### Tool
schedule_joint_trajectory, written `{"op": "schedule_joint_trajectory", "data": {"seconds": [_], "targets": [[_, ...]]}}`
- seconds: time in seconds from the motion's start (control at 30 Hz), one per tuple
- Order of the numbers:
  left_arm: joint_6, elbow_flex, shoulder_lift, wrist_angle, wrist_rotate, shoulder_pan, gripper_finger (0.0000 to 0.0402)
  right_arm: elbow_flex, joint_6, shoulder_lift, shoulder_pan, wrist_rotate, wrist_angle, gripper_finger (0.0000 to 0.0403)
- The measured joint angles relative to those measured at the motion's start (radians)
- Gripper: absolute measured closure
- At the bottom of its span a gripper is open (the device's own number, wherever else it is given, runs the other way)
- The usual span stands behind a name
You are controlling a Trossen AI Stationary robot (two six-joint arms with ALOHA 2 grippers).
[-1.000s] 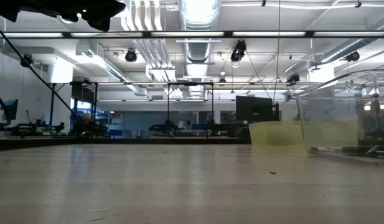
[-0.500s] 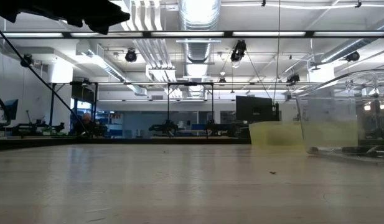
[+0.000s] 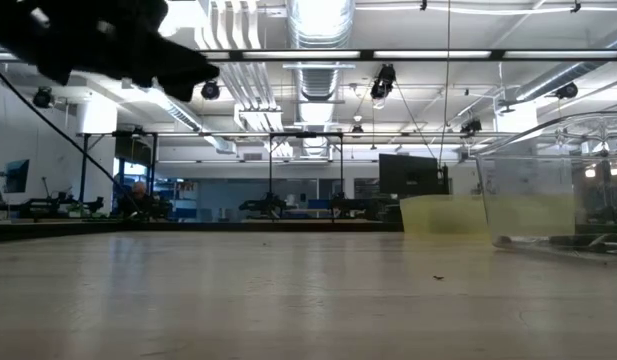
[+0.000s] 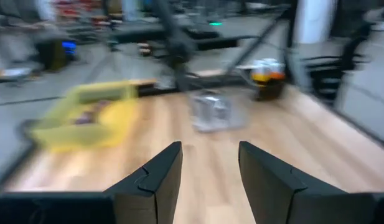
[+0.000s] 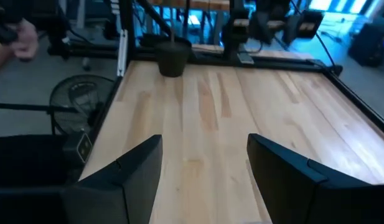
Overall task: Pick & Place Paint Supplies
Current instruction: Return to Home Position
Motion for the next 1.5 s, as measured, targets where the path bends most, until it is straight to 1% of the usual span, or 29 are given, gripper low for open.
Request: {"op": "schedule_joint_trajectory", "data": {"seconds": [0.03, 0.07, 0.17, 0.23, 0.33, 0.57, 0.67, 0.83, 1.07, 1.27, 1.43, 1.5], "targets": [[-0.011, -0.025, -0.006, 0.014, 0.041, 0.002, 0.0237, -0.019, -0.02, -0.013, 0.0, -0.001, 0.032, 0.0169], [-0.015, -0.052, -0.012, 0.021, 0.061, 0.0, 0.0237, -0.034, -0.031, -0.022, 0.001, -0.002, 0.054, 0.0169], [-0.047, -0.146, -0.047, 0.044, 0.043, -0.002, 0.0237, -0.062, -0.044, -0.035, 0.001, -0.012, 0.079, 0.0169], [-0.066, -0.199, -0.088, 0.094, 0.033, -0.002, 0.0237, -0.063, -0.054, -0.035, 0.001, -0.015, 0.09, 0.0169], [-0.072, -0.264, -0.172, 0.14, 0.037, -0.002, 0.0237, -0.059, -0.088, -0.021, 0.001, -0.017, 0.133, 0.0169], [-0.076, -0.369, -0.396, 0.14, 0.038, -0.003, 0.0237, -0.016, -0.134, 0.021, 0.011, -0.027, 0.166, 0.0169], [-0.079, -0.376, -0.475, 0.051, 0.041, -0.005, 0.0237, 0.004, -0.145, 0.04, 0.011, -0.028, 0.164, 0.0169], [-0.075, -0.376, -0.567, -0.118, 0.045, -0.007, 0.0237, 0.03, -0.164, 0.067, 0.012, -0.032, 0.165, 0.0169], [-0.037, -0.377, -0.66, -0.236, 0.045, -0.007, 0.0237, 0.039, -0.171, 0.077, 0.012, -0.043, 0.169, 0.0169], [-0.077, -0.377, -0.667, -0.243, 0.042, -0.007, 0.0237, 0.039, -0.188, 0.077, 0.017, -0.047, 0.182, 0.0169], [-0.21, -0.377, -0.667, -0.244, 0.041, -0.007, 0.0237, 0.038, -0.203, 0.077, 0.016, -0.047, 0.183, 0.0169], [-0.231, -0.377, -0.667, -0.244, 0.041, -0.007, 0.0237, 0.038, -0.204, 0.077, 0.012, -0.047, 0.183, 0.0169]]}}
